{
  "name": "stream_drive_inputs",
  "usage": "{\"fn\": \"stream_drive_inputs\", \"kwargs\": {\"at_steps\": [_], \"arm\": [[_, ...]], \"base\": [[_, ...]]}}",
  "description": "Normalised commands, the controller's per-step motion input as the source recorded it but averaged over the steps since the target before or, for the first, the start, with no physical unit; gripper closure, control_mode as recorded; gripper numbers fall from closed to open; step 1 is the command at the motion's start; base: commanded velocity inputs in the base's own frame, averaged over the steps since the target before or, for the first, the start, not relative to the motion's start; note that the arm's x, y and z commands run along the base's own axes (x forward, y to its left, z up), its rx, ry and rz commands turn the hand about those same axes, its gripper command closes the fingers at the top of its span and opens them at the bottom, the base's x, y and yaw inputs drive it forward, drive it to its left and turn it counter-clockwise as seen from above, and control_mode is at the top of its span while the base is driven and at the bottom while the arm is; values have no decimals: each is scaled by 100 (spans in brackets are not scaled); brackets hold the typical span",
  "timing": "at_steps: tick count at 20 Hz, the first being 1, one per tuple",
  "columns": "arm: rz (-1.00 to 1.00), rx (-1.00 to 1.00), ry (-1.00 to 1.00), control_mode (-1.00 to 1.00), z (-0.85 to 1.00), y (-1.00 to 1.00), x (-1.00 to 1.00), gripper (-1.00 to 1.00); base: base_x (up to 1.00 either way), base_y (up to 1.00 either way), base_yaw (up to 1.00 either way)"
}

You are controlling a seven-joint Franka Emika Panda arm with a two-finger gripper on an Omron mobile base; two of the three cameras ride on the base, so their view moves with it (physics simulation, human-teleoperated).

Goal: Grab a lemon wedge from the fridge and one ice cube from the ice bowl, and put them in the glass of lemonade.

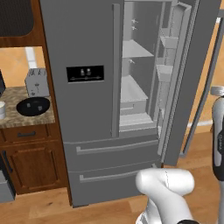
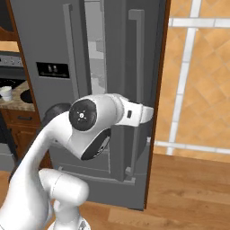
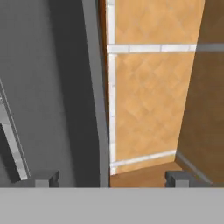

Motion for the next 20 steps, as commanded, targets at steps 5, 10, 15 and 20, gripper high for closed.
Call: {"fn": "stream_drive_inputs", "kwargs": {"at_steps": [5,10,15,20], "arm": [[0,-21,3,-100,82,86,-80,-100],[0,-39,6,-100,16,100,-8,-100],[-4,-41,44,-100,-19,83,82,-100],[1,-24,63,-100,-8,76,55,-100]], "base": [[0,0,0],[0,0,0],[0,0,0],[0,0,0]]}}
